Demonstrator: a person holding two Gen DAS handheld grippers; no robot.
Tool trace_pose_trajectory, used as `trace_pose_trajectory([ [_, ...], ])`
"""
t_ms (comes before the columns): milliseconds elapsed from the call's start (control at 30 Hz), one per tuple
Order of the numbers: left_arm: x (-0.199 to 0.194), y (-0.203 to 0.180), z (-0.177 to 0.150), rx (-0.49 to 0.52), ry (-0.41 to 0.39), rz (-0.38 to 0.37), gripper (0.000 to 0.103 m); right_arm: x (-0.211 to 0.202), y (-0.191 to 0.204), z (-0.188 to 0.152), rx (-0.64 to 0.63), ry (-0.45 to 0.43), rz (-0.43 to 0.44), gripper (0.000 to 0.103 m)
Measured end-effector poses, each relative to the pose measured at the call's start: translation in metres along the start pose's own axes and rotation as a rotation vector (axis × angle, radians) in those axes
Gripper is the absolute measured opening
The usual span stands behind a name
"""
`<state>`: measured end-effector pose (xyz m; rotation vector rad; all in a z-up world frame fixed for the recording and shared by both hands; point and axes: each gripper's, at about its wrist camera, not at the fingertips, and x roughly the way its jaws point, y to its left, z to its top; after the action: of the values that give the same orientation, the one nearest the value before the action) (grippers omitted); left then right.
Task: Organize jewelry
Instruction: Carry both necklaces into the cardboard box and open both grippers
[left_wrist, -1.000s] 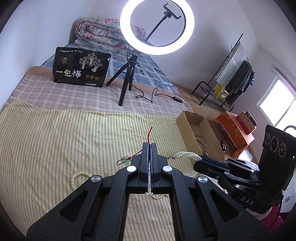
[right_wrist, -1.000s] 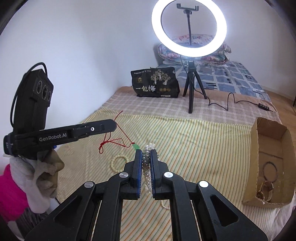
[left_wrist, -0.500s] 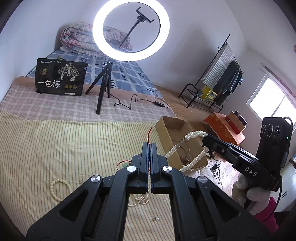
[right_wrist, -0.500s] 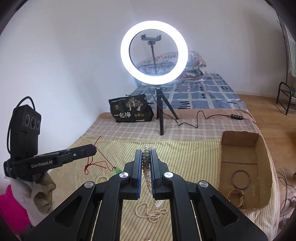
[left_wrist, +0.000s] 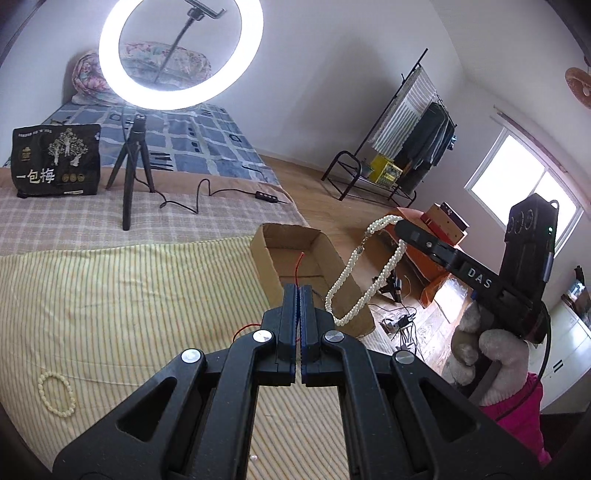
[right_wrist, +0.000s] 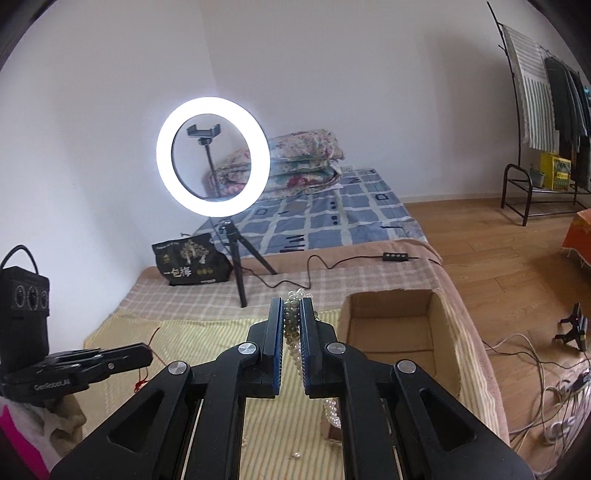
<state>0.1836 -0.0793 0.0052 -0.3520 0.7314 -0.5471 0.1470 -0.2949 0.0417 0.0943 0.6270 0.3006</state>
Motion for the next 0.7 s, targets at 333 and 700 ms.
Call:
trace_pose_trajectory([
  [333, 0.058, -0.039, 0.005, 0.012, 0.045, -0.070, 0.000, 0.026, -0.053, 0.011, 0.050, -0.003, -0.071, 0.007],
  [700, 0.123, -0.058, 0.007, -0.009, 0.104, -0.096, 0.000, 0.070, -0.097, 0.015, 0.091, 0.015, -0.113, 0.007],
])
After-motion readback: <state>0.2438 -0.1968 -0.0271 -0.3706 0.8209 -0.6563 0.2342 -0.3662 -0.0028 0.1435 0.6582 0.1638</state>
